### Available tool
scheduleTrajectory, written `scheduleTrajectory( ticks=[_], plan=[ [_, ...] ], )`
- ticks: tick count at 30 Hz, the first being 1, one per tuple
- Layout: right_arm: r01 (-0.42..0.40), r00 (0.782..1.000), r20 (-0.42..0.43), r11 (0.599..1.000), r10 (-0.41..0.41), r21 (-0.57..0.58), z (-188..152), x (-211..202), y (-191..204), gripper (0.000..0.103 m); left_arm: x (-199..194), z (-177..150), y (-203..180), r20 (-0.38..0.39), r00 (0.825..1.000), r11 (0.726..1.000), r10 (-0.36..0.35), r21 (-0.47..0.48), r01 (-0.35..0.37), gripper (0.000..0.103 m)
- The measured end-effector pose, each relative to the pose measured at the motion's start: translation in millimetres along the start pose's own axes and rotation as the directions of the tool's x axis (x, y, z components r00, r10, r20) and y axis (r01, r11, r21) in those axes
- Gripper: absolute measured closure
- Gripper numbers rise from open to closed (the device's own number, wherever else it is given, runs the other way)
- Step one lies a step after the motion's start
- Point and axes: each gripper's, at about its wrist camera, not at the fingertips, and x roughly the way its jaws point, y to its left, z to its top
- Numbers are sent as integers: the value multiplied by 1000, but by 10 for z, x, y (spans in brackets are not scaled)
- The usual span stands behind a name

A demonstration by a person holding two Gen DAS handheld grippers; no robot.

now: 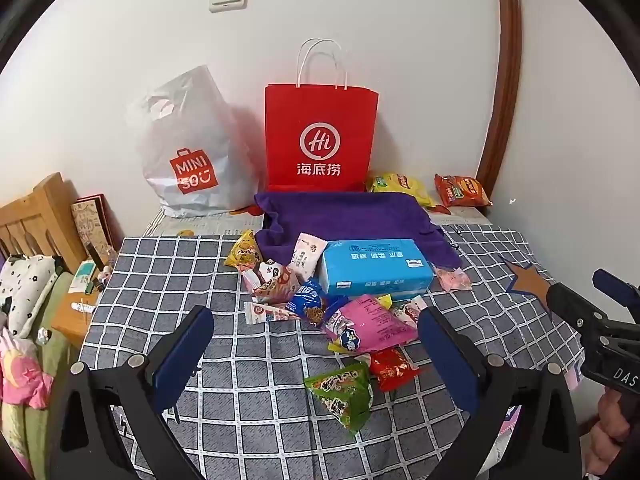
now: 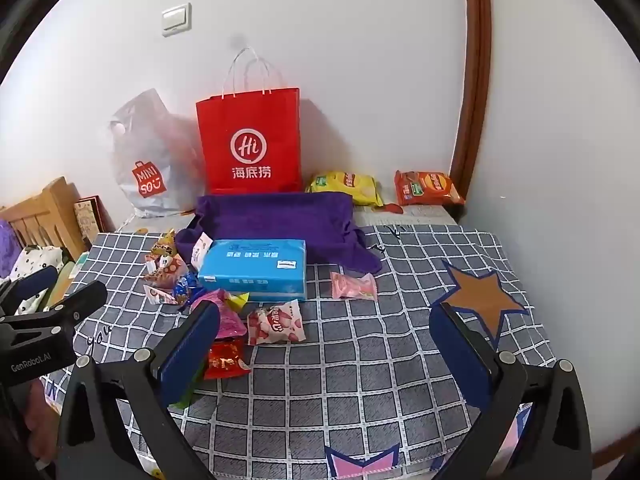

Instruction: Organize snacks

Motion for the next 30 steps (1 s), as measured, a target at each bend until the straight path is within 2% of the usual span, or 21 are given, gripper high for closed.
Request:
scheduleTrajectory(
  ticks=[6,7,30],
  plan=[
    [-3,1000,-11,1000,3,-4,-36,-3,-8,0,25,59,-106,-27,1000,1000,8,7,-7,0],
    [0,1000,-13,1000,0,-3,-18,-12,22,0,-5,67,-21,-19,1000,1000,-16,-12,16,1],
    [-19,1000,6,1000,19,25,-4,-72,-9,0,-54,40,-11,-6,1000,1000,-17,-14,17,0]
  ],
)
